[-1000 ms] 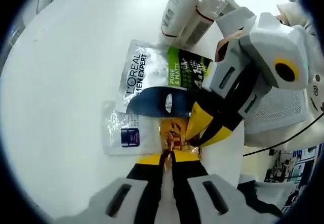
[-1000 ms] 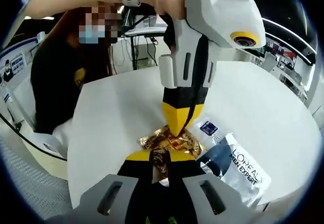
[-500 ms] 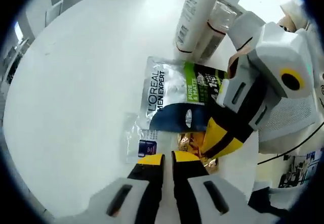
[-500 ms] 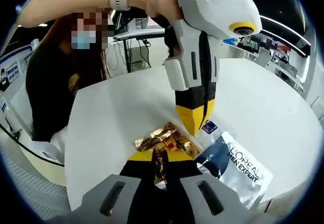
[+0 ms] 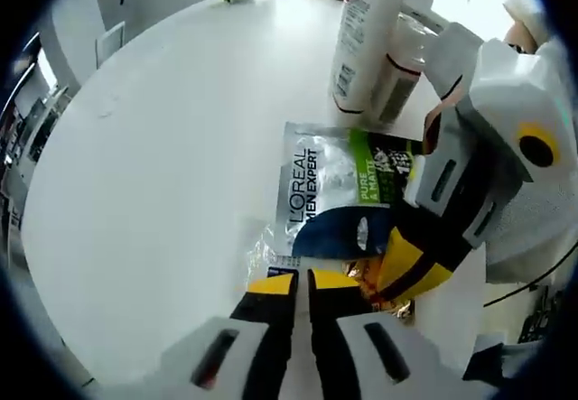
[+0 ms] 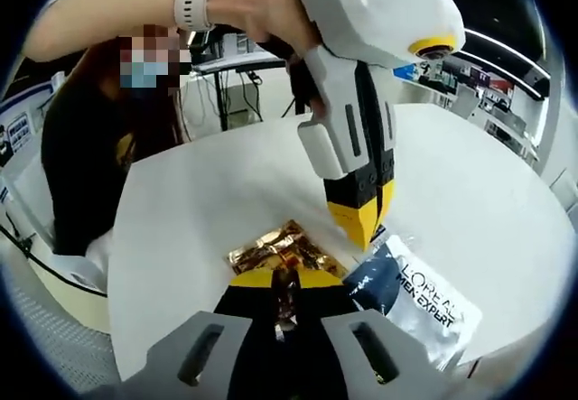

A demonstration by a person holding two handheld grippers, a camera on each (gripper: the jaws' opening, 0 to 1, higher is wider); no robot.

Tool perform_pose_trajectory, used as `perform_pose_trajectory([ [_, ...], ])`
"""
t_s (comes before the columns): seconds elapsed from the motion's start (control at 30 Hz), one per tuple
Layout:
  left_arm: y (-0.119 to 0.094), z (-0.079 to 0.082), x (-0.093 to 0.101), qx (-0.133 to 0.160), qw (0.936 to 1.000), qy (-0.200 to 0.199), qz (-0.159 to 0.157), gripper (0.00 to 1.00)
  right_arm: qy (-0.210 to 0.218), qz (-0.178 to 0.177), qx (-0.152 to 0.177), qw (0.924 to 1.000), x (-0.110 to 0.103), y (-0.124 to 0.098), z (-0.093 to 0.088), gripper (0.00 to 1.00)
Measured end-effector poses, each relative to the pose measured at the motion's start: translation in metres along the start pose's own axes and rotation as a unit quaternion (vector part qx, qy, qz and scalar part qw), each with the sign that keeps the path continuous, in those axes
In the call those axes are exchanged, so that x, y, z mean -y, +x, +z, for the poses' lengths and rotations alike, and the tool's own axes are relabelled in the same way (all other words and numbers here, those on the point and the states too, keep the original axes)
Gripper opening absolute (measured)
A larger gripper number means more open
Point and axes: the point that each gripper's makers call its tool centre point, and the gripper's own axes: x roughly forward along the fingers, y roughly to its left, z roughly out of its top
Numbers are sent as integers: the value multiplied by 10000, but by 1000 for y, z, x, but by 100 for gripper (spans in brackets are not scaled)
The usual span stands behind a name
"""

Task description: Arrange the skincare products in the storage area until every visible bottle or jar stands upright without overlapping.

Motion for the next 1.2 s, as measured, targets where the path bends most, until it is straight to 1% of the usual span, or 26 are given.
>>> perform_pose_trajectory([
  [0.07, -1, 0, -1, 20, 10000, -51, 39, 7, 11, -14, 7, 10000, 1, 1, 0, 7],
  [0.1, -2, -3, -10, 8, 9999, -95, 122, 7, -8, -43, 23, 10000, 3, 1, 1, 6],
  [0.17, -3, -5, -13, 21, 9998, -189, 112, 7, 16, -66, 43, 10000, 5, 2, 2, 5],
  [0.23, -4, -4, -13, 30, 9997, -187, 171, 7, 42, -87, 38, 9999, 7, 2, 2, 4],
  [0.27, -4, -4, -12, 30, 9996, -225, 176, 7, 81, -94, 35, 9999, 9, 2, 2, 5],
  [0.3, -4, -3, -10, 46, 9996, -238, 163, 6, 214, -132, 20, 9997, 10, 1, 2, 8],
  [0.37, -5, -1, -6, 47, 9996, -242, 168, 6, 127, -35, 28, 9999, 4, -2, 0, 15],
  [0.43, -5, -1, -7, 26, 9997, -172, 177, 6, -205, 53, 66, 9998, -7, -4, -1, 21],
  [0.5, -4, -3, -9, 19, 9997, -169, 164, 6, -279, 70, 82, 9996, -14, -4, -1, 19],
  [0.57, -5, -2, -6, 34, 9997, -188, 154, 5, -272, 126, 106, 9995, -19, -3, 0, 21],
  [0.63, -5, -2, -7, 65, 9996, -233, 135, 5, -268, 163, 79, 9995, -22, -1, 0, 21],
  [0.7, -6, -2, -5, 59, 9996, -242, 134, 5, -435, 151, 71, 9989, -21, -1, 1, 21],
  [0.77, -6, -5, -10, 57, 9996, -241, 127, 5, -435, 130, 90, 9989, -17, 0, 1, 20],
  [0.8, -5, -7, -12, 50, 9996, -232, 142, 5, -413, 131, 98, 9990, -16, 0, 1, 20],
  [0.83, -5, -7, -14, 48, 9996, -227, 164, 5, -274, 137, 111, 9995, -12, 2, 2, 20],
  [0.87, -3, -9, -19, 47, 9996, -233, 175, 5, -230, 123, 98, 9996, -10, 2, 2, 20],
  [0.93, -2, -12, -23, 58, 9995, -252, 186, 5, -189, 105, 110, 9997, -5, 4, 3, 20],
  [1.0, -2, -15, -25, 63, 9994, -275, 224, 5, -219, 117, 137, 9996, -4, 5, 3, 20],
  [1.2, -3, -18, -30, 76, 9992, -297, 242, 4, -91, 95, 168, 9998, 6, 11, 7, 20],
])
